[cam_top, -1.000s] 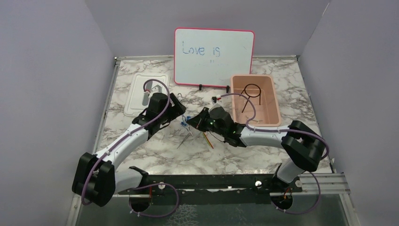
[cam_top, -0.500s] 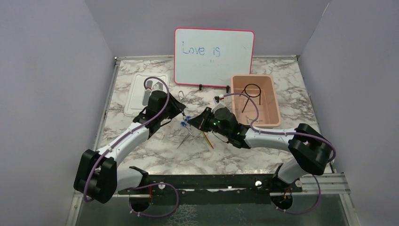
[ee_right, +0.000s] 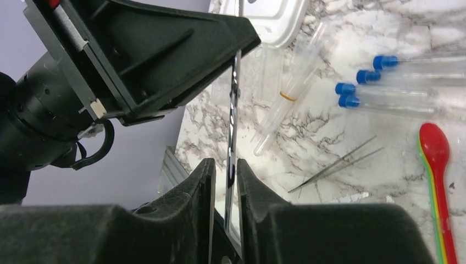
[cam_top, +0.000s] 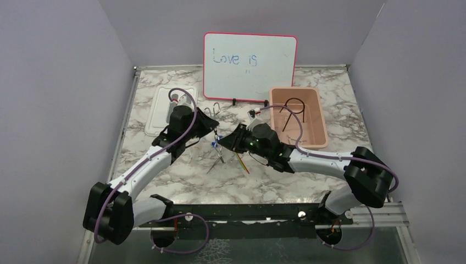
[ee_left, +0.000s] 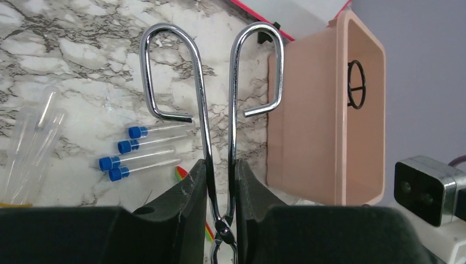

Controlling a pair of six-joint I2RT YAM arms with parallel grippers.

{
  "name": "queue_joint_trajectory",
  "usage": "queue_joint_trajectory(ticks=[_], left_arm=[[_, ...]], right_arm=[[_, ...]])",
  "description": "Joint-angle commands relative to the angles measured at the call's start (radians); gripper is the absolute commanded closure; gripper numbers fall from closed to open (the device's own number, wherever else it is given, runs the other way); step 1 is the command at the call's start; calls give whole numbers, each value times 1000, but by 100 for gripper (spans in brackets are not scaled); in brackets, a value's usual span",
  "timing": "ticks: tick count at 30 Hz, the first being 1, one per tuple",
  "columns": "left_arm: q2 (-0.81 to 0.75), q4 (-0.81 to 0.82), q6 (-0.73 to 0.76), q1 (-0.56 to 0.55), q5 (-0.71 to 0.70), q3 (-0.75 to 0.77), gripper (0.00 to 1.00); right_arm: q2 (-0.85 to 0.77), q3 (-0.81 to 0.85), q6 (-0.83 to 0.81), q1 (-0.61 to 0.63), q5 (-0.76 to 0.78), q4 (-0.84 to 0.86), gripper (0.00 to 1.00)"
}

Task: Organize the chemistry lab equipment

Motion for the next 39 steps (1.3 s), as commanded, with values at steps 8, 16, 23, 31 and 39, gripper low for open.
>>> queue_joint_trajectory(ticks=[8,16,23,31,39], left_arm=[[-131,5,73,3,164,56,100],[-156,-34,78,3,165,76,100],[-163,-68,115,2,142,97,82],[-196,-115,291,3,162,170,23],[-243,-130,446,3,202,184,20]], right_arm=[[6,170,-90,-4,21,-122,57],[60,209,-73,-24,-21,-95,80],[20,167,-96,-57,-88,-60,99],[-131,112,-174,-198,-156,-102,99],[-299,230,-348,-310,68,-471,100]])
